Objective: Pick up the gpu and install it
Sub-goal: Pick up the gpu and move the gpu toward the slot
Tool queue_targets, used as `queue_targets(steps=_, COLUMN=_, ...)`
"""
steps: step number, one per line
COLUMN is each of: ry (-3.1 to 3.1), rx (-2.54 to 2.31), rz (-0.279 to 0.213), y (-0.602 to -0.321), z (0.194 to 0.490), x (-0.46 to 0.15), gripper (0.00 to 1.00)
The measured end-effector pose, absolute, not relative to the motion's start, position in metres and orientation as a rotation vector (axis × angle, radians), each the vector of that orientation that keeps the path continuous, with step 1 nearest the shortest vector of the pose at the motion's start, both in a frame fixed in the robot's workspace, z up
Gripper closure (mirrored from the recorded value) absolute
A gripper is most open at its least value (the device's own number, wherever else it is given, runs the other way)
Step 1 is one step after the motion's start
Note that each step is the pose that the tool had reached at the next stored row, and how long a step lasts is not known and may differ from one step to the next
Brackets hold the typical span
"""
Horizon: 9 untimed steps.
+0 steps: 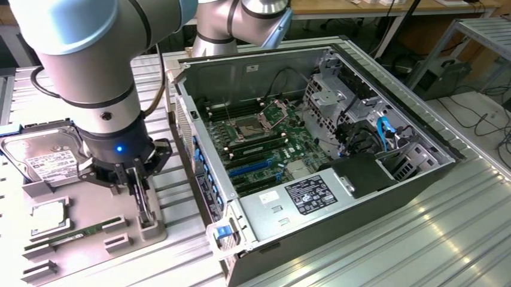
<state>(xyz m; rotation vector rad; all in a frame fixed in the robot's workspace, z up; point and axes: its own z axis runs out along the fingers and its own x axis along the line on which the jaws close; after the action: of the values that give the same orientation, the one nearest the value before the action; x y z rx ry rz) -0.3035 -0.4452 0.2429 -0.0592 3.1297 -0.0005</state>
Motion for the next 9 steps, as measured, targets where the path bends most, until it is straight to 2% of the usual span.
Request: queue_targets(steps=9, ry=3.13, rx=-0.059, rz=0.0, y=-0.4452, z=0.2512, x=-0.3034, gripper=0.73)
